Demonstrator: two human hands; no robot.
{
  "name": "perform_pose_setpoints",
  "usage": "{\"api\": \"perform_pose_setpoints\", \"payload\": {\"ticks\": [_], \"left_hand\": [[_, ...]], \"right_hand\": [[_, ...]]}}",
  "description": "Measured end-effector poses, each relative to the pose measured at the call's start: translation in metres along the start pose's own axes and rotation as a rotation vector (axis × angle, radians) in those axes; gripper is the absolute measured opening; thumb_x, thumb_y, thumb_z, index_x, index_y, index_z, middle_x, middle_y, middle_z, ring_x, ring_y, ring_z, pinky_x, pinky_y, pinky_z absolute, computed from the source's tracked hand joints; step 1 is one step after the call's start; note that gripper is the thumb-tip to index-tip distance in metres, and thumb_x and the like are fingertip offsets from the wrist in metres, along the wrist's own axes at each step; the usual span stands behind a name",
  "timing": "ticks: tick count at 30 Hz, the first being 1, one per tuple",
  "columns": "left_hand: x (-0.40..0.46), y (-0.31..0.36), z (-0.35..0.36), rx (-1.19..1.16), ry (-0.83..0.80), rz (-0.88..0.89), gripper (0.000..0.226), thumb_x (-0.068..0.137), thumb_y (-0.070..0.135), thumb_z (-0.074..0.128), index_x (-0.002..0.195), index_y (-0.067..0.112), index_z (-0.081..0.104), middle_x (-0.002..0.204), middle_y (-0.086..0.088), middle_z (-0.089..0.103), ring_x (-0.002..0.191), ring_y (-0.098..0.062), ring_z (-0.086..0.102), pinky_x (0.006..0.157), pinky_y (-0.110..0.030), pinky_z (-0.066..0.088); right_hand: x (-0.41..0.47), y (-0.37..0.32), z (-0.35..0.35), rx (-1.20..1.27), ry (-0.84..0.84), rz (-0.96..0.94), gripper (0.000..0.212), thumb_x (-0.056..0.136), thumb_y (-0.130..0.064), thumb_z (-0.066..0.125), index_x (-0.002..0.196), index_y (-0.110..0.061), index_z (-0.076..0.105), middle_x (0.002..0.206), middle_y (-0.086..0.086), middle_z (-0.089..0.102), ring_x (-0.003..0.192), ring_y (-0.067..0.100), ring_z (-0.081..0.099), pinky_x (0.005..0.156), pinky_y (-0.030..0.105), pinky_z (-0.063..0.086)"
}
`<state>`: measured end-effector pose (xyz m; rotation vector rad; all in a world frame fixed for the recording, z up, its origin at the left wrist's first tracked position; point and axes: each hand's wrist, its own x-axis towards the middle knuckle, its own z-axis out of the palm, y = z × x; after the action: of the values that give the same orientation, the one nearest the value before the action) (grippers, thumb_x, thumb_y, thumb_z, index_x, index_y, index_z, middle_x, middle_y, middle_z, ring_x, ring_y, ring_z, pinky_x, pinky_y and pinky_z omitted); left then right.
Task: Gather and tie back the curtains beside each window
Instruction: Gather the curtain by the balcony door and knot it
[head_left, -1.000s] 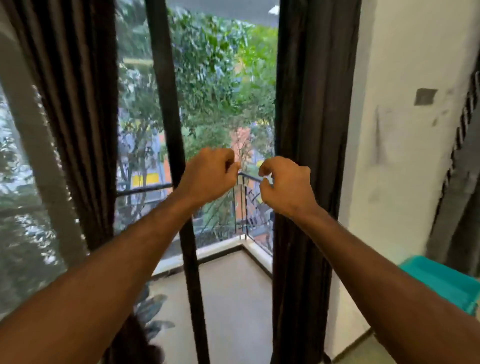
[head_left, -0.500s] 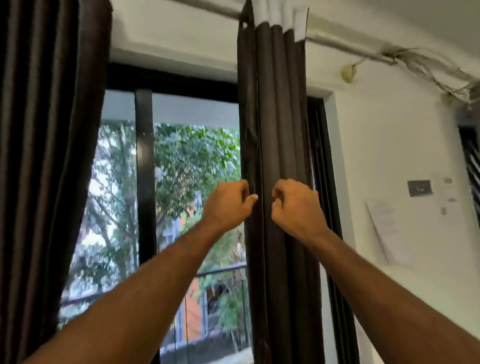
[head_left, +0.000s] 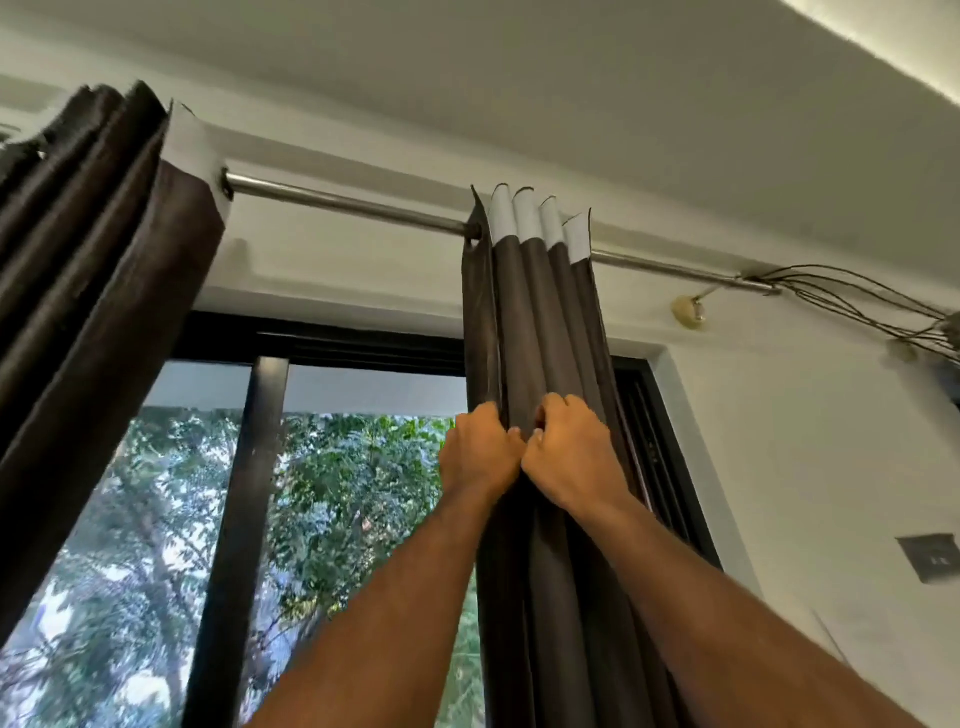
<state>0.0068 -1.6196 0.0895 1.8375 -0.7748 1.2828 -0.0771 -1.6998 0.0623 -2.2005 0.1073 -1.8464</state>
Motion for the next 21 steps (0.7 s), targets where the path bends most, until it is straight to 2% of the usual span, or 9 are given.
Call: {"api": "perform_pose_setpoints", "payload": {"ticks": [3,6,9,11,13,15,18,20,21], "left_hand": [[0.012,-0.003,0.0,-0.02,0.058,-0.005,0.025,0.091,0.039,0.061,0.096,0.016,0.067,0.096,-0.013,0.07,0.092,-0.037,0.067,0.073,-0.039,0.055],[0.023,-0.03,-0.024,0.014,0.189,-0.137,0.017,0.084,0.024,0.064,0.092,0.011,0.071,0.092,-0.018,0.072,0.087,-0.039,0.068,0.071,-0.038,0.055],[0.024,-0.067,-0.061,0.099,0.355,-0.297,0.012,0.084,0.014,0.065,0.091,0.007,0.072,0.095,-0.022,0.071,0.09,-0.041,0.068,0.072,-0.036,0.051],[0.024,-0.079,-0.076,0.148,0.42,-0.332,0.01,0.082,0.014,0.066,0.082,0.005,0.069,0.094,-0.026,0.069,0.092,-0.044,0.067,0.072,-0.04,0.049],[0.024,-0.08,-0.079,0.155,0.415,-0.294,0.021,0.08,0.019,0.068,0.066,0.007,0.059,0.085,-0.026,0.067,0.087,-0.044,0.066,0.07,-0.039,0.049],[0.021,-0.075,-0.075,0.152,0.377,-0.224,0.031,0.083,0.025,0.07,0.061,0.011,0.053,0.078,-0.022,0.067,0.085,-0.041,0.066,0.067,-0.034,0.044],[0.019,-0.058,-0.072,0.083,0.37,-0.092,0.018,0.087,0.028,0.073,0.076,0.014,0.069,0.081,-0.013,0.073,0.084,-0.033,0.068,0.068,-0.03,0.042],[0.024,-0.046,-0.075,-0.05,0.366,-0.019,0.016,0.088,0.03,0.072,0.088,0.014,0.076,0.079,-0.006,0.075,0.078,-0.025,0.071,0.069,-0.033,0.052],[0.027,-0.042,-0.077,-0.125,0.355,0.004,0.02,0.088,0.032,0.07,0.09,0.014,0.077,0.077,-0.005,0.075,0.074,-0.022,0.071,0.068,-0.038,0.057]], "right_hand": [[0.021,-0.004,0.011,0.058,0.107,-0.032,0.035,0.096,-0.026,0.059,0.126,-0.01,0.051,0.124,0.014,0.054,0.114,0.032,0.056,0.094,0.043,0.05],[0.042,-0.005,0.016,0.066,0.194,-0.043,0.053,0.094,-0.02,0.065,0.138,-0.008,0.04,0.126,0.018,0.057,0.114,0.037,0.059,0.092,0.044,0.05],[0.056,-0.003,0.013,0.097,0.189,-0.026,0.049,0.09,-0.01,0.065,0.132,-0.005,0.042,0.121,0.018,0.061,0.111,0.038,0.063,0.09,0.044,0.052],[0.065,0.001,0.01,0.135,0.197,-0.019,0.041,0.088,-0.007,0.063,0.126,-0.004,0.047,0.121,0.017,0.062,0.111,0.038,0.062,0.089,0.043,0.051],[0.07,0.002,0.01,0.172,0.192,-0.03,0.035,0.091,-0.009,0.062,0.123,-0.005,0.05,0.123,0.016,0.061,0.113,0.037,0.061,0.09,0.041,0.051],[0.07,-0.002,0.012,0.208,0.178,-0.034,0.03,0.095,-0.01,0.06,0.123,-0.004,0.053,0.125,0.016,0.061,0.114,0.035,0.061,0.091,0.041,0.051],[0.062,-0.021,0.016,0.279,0.152,-0.023,0.025,0.097,-0.006,0.057,0.122,-0.005,0.057,0.124,0.013,0.06,0.113,0.032,0.061,0.09,0.038,0.052],[0.059,-0.042,0.018,0.341,0.091,-0.05,0.023,0.095,-0.009,0.062,0.118,-0.006,0.064,0.121,0.011,0.063,0.111,0.03,0.063,0.088,0.036,0.053],[0.059,-0.054,0.02,0.393,0.043,-0.083,0.019,0.093,-0.01,0.065,0.112,-0.007,0.069,0.117,0.012,0.067,0.109,0.031,0.065,0.086,0.035,0.053]]}}
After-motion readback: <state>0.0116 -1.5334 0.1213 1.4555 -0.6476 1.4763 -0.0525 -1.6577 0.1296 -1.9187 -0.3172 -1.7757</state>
